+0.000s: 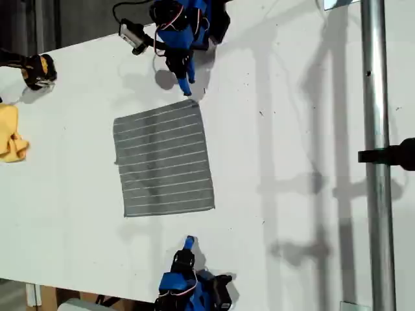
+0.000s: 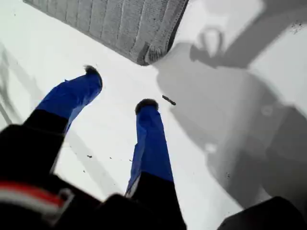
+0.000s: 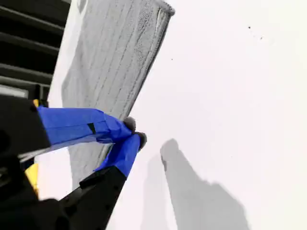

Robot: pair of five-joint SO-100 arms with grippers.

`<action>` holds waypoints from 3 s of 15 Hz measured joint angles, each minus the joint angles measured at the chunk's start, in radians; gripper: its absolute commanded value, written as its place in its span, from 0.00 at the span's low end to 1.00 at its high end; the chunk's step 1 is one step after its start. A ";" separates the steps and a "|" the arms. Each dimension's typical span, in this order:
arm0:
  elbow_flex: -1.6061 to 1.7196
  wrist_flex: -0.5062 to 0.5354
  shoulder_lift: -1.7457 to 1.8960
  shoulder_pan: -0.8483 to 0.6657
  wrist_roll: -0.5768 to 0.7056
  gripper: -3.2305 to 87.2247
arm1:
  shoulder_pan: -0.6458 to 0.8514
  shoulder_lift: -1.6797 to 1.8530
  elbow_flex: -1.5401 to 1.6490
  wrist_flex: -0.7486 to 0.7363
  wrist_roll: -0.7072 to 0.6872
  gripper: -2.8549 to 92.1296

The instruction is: Grasp corners of a towel and fold twice.

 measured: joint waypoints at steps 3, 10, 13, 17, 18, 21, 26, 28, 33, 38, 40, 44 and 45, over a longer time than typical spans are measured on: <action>0.000 -0.014 0.000 0.037 -0.256 0.02 | -0.017 0.000 -0.014 0.003 -0.003 0.03; 0.000 -0.017 0.000 0.034 -0.336 0.02 | -0.031 0.000 -0.028 0.002 -0.012 0.03; 0.000 -0.017 0.000 0.034 -0.339 0.02 | -0.063 -0.008 -0.115 0.002 -0.014 0.03; 0.000 -0.017 0.000 0.034 -0.339 0.02 | -0.117 -0.232 -0.394 -0.023 -0.057 0.03; 0.000 -0.017 0.000 0.034 -0.339 0.02 | -0.118 -0.334 -0.471 -0.038 -0.081 0.03; 0.000 -0.017 0.000 0.034 -0.339 0.02 | -0.124 -0.713 -0.770 -0.002 -0.222 0.03; 0.000 -0.017 0.000 0.034 -0.339 0.02 | -0.081 -1.161 -1.197 0.183 -0.577 0.03; 0.000 -0.017 0.000 0.034 -0.339 0.02 | -0.054 -1.187 -1.233 0.209 -0.693 0.03; 0.000 -0.017 0.000 0.034 -0.339 0.02 | -0.020 -1.203 -1.241 0.219 -0.802 0.37; 0.000 -0.017 0.000 0.034 -0.339 0.02 | -0.020 -1.262 -1.230 0.210 -0.831 0.42; 0.000 -0.017 0.000 0.038 -0.339 0.02 | -0.002 -1.262 -1.155 0.158 -0.865 0.42; 0.000 -0.017 0.000 0.038 -0.339 0.02 | 0.025 -1.258 -0.881 -0.032 -0.919 0.43; 0.000 -0.017 0.000 0.040 -0.339 0.02 | 0.029 -1.244 -0.808 -0.091 -0.923 0.43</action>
